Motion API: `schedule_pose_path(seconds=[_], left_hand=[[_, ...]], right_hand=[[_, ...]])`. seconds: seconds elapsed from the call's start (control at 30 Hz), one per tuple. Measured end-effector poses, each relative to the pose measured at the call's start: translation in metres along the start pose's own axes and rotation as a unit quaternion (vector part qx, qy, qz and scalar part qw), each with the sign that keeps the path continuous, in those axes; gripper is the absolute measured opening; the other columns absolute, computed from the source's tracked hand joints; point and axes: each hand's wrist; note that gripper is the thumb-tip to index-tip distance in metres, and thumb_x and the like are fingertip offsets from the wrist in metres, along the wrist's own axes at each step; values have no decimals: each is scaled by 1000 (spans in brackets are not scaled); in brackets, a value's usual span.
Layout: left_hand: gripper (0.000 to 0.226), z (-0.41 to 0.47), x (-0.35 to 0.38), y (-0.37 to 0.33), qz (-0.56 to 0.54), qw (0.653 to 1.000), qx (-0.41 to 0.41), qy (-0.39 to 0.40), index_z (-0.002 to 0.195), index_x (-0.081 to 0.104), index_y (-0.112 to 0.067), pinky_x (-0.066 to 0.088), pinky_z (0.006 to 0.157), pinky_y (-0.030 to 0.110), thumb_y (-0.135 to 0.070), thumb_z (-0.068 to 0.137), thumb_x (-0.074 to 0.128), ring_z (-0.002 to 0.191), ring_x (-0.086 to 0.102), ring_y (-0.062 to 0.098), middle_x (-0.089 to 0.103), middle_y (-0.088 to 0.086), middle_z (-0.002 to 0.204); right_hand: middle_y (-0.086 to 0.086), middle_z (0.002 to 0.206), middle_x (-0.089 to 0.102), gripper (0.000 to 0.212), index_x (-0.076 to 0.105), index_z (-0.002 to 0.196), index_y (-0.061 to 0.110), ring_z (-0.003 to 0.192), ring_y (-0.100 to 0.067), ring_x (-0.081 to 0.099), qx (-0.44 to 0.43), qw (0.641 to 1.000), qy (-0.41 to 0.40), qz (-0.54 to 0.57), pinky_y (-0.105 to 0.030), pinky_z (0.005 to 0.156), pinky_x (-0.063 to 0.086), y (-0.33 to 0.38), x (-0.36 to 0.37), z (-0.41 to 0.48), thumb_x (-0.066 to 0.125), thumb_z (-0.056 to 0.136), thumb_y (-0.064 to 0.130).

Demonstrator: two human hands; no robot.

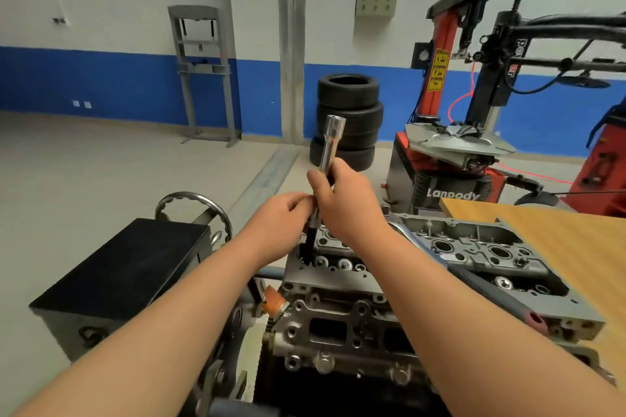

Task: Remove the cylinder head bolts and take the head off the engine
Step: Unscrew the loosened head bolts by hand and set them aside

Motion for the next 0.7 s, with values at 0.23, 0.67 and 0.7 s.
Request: schedule_pose_path(seconds=[0.23, 0.67, 0.7], left_hand=[[16, -5, -5, 11, -2, 1000, 27, 7, 94, 58, -47, 47, 76, 15, -32, 97, 53, 86, 62, -11, 69, -24, 90], [11, -3, -1, 18, 25, 997, 42, -55, 86, 58, -45, 40, 61, 10, -36, 91, 61, 80, 59, -12, 67, -26, 81], [8, -4, -1, 19, 23, 997, 38, -61, 86, 58, -44, 40, 60, 10, -37, 90, 61, 79, 59, -13, 68, -22, 82]], right_hand=[[13, 67, 52, 23, 42, 75, 34, 62, -4, 50, -31, 999, -11, -26, -23, 54, 35, 1, 3, 4, 58, 91, 40], [2, 75, 61, 16, 57, 85, 19, 71, -15, 59, -56, 996, 61, -15, -29, 62, 48, 0, -4, 12, 58, 92, 33], [2, 73, 60, 16, 56, 82, 19, 69, -14, 57, -56, 996, 72, -20, -28, 60, 46, 1, -2, 12, 57, 92, 31]])
Point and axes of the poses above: each hand's wrist, its own z-axis towards the middle knuckle, its own x-axis out of the palm, y = z × x
